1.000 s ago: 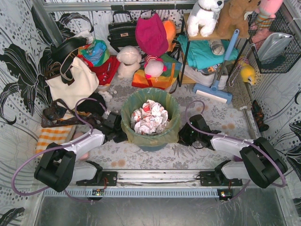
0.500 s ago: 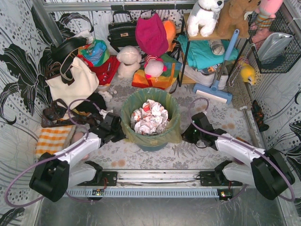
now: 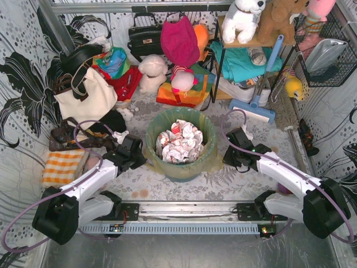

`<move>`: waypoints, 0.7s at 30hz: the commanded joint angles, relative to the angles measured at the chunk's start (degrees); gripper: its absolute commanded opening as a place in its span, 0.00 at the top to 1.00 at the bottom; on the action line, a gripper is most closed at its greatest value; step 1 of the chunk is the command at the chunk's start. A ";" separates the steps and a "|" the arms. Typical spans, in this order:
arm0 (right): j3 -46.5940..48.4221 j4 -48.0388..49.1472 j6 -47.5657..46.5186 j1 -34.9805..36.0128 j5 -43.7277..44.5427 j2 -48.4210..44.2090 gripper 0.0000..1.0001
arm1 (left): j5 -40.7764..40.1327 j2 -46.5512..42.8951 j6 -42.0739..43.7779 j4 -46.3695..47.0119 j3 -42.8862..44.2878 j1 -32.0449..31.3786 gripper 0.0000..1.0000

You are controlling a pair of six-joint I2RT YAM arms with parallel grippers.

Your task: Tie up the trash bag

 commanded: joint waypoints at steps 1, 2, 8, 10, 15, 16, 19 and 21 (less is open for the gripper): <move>2.21 -5.31 -4.94 -0.30 3.58 1.56 1.00 | -2.26 1.63 0.63 -1.44 -0.05 0.02 1.00; 2.09 -4.08 -5.07 -0.29 2.54 1.40 0.98 | -1.92 1.58 0.89 -1.23 0.07 0.01 1.00; 1.43 1.82 -4.68 -0.30 -3.75 1.30 0.69 | -1.25 1.56 1.42 -0.43 0.47 0.01 1.00; 1.07 3.30 -4.60 -0.30 -5.57 1.65 0.64 | -0.95 1.90 1.52 -0.12 0.47 0.10 1.00; -0.84 8.55 -3.89 -0.30 -9.75 2.41 0.56 | -0.41 2.46 1.71 0.24 0.45 0.02 1.00; -1.31 10.04 -3.81 -0.30 -10.99 2.70 0.55 | -0.41 2.40 1.68 0.26 0.45 0.01 1.00; -2.45 13.83 -2.92 -0.30 -14.37 4.10 0.53 | -0.34 2.48 1.71 0.35 0.52 0.08 1.00; -2.96 15.44 -2.54 -0.30 -16.48 5.62 0.52 | -0.32 2.56 1.78 0.35 0.46 0.07 1.00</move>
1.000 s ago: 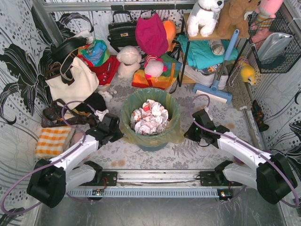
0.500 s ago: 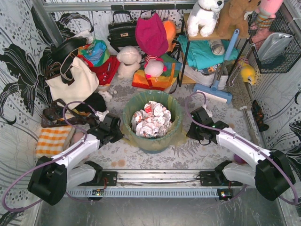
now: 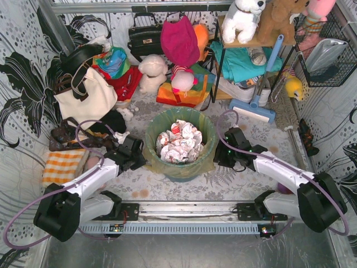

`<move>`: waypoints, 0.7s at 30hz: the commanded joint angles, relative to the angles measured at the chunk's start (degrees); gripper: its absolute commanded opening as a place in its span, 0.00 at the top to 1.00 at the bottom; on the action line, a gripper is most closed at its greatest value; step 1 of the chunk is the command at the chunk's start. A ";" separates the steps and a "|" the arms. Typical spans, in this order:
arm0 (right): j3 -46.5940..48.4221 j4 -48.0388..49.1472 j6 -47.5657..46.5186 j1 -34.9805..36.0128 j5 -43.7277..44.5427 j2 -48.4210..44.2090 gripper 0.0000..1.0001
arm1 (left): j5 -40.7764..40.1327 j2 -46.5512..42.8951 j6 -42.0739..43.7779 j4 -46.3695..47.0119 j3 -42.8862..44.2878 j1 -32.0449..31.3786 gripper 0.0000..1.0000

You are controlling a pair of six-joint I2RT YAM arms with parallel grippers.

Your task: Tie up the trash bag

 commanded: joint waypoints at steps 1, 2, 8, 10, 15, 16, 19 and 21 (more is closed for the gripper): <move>-1.98 6.87 1.00 -0.25 -6.40 2.79 0.52 | -0.80 0.29 1.06 0.68 0.40 0.27 1.00; -2.39 7.87 1.45 -0.29 -7.35 3.48 0.52 | -0.78 0.29 1.11 0.80 0.36 0.21 1.00; -6.24 13.96 7.27 -0.30 -12.22 6.96 0.52 | -0.69 0.28 1.06 0.98 -0.16 0.23 1.00; -7.29 15.68 9.03 -0.30 -13.65 8.23 0.52 | -0.69 0.22 0.99 1.11 -0.32 0.19 1.00; -9.55 22.12 12.88 -0.34 -17.09 10.97 0.55 | -0.51 0.26 0.96 1.38 -0.60 0.26 1.00; -9.97 23.12 13.56 -0.30 -17.55 11.26 0.56 | -0.47 0.25 0.93 1.42 -0.67 0.26 1.00; -11.13 25.59 15.02 -0.39 -18.44 11.91 0.66 | -0.42 -0.06 0.95 1.54 -0.89 0.19 1.00; -11.70 26.32 15.62 -0.45 -18.78 11.97 0.74 | -0.42 -0.39 0.85 1.56 -1.10 0.25 1.00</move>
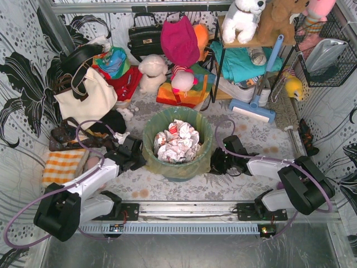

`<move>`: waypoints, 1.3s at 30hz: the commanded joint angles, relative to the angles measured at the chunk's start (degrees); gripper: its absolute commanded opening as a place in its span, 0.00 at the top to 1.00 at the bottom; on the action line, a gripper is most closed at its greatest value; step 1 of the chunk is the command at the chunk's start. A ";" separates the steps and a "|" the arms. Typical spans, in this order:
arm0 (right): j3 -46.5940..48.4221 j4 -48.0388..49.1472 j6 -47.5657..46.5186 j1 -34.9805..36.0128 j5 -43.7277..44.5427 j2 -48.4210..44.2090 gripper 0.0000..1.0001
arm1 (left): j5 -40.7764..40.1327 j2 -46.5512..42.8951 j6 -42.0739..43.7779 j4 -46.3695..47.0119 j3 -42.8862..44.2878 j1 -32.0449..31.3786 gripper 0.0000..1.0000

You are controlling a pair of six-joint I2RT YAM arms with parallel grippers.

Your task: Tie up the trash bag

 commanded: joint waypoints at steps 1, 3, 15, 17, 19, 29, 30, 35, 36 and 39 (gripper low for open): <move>-2.42 3.11 3.00 -0.19 -1.46 0.96 0.78 | -0.24 -0.84 0.36 1.49 -1.29 0.26 1.00; -2.90 3.50 3.21 -0.27 -1.55 0.37 0.87 | 0.68 -1.69 -0.07 1.96 -1.98 0.25 0.99; -0.12 -12.98 -1.32 -1.50 13.46 -15.76 1.00 | -1.75 -15.82 -7.04 0.62 -4.93 0.27 1.00; 1.94 -17.14 -3.08 -1.46 17.68 -20.00 1.00 | -2.16 -19.25 -7.57 -0.44 -4.30 0.25 1.00; 3.84 -19.77 -5.17 -1.45 20.97 -24.13 1.00 | -1.85 -22.83 -7.49 -1.20 -3.65 0.30 1.00; 9.12 -16.78 -13.72 -1.46 25.34 -38.01 1.00 | -0.94 -39.41 -4.49 -2.77 2.47 0.27 1.00; 9.66 -15.73 -14.31 -1.48 24.19 -38.42 1.00 | -0.53 -40.42 -3.70 -2.06 3.08 0.21 1.00; 13.08 -11.47 -16.01 -1.50 19.92 -39.71 1.00 | 1.86 -43.19 -0.31 1.31 6.77 0.26 1.00; 13.67 -10.68 -16.00 -1.44 19.22 -39.94 1.00 | 2.62 -43.24 0.14 2.07 7.52 0.27 1.00; 15.20 -8.54 -16.37 -1.47 17.23 -40.53 1.00 | 5.88 -42.79 1.50 5.18 9.48 0.24 1.00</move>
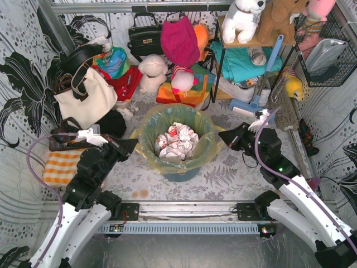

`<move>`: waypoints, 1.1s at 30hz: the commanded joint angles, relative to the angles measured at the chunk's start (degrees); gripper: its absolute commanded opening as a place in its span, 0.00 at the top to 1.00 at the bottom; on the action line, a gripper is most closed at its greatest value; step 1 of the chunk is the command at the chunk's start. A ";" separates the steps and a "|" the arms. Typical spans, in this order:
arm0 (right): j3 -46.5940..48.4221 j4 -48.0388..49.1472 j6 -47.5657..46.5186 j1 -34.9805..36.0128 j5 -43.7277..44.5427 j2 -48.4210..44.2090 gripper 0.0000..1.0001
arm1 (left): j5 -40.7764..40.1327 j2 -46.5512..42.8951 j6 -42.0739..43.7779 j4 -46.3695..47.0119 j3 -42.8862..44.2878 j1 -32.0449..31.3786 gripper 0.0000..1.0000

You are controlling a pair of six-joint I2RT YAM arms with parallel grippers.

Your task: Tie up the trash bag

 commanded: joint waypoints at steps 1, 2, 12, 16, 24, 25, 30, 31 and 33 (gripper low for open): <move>4.05 6.92 -2.48 -0.28 -3.80 -1.67 1.00 | 4.89 0.36 3.90 7.99 4.00 0.18 1.00; 4.48 7.60 -2.59 -0.26 -4.56 -1.78 1.00 | 6.14 0.89 4.11 8.92 4.52 0.18 1.00; 7.06 18.59 -0.60 -0.32 -14.69 1.76 1.00 | 20.48 6.73 4.50 19.01 7.58 0.15 1.00; 9.87 20.90 -0.68 -0.31 -21.17 5.74 1.00 | 23.57 7.79 4.27 22.11 9.17 0.16 1.00; 12.22 22.35 -0.21 0.14 -33.95 12.44 1.00 | 31.05 10.81 3.00 26.55 7.71 0.17 1.00; 12.15 22.05 -0.16 0.30 -35.16 12.90 1.00 | 32.61 11.11 2.42 27.38 7.07 0.18 1.00; 12.08 16.02 -2.44 0.75 -38.94 12.79 1.00 | 41.32 13.75 2.80 25.62 5.92 0.21 1.00; 12.16 14.30 -3.21 0.74 -39.09 12.33 1.00 | 41.93 13.76 3.71 23.79 6.16 0.15 1.00; 12.17 11.47 -4.42 0.73 -38.77 11.27 1.00 | 42.32 13.21 4.99 21.25 6.51 0.19 1.00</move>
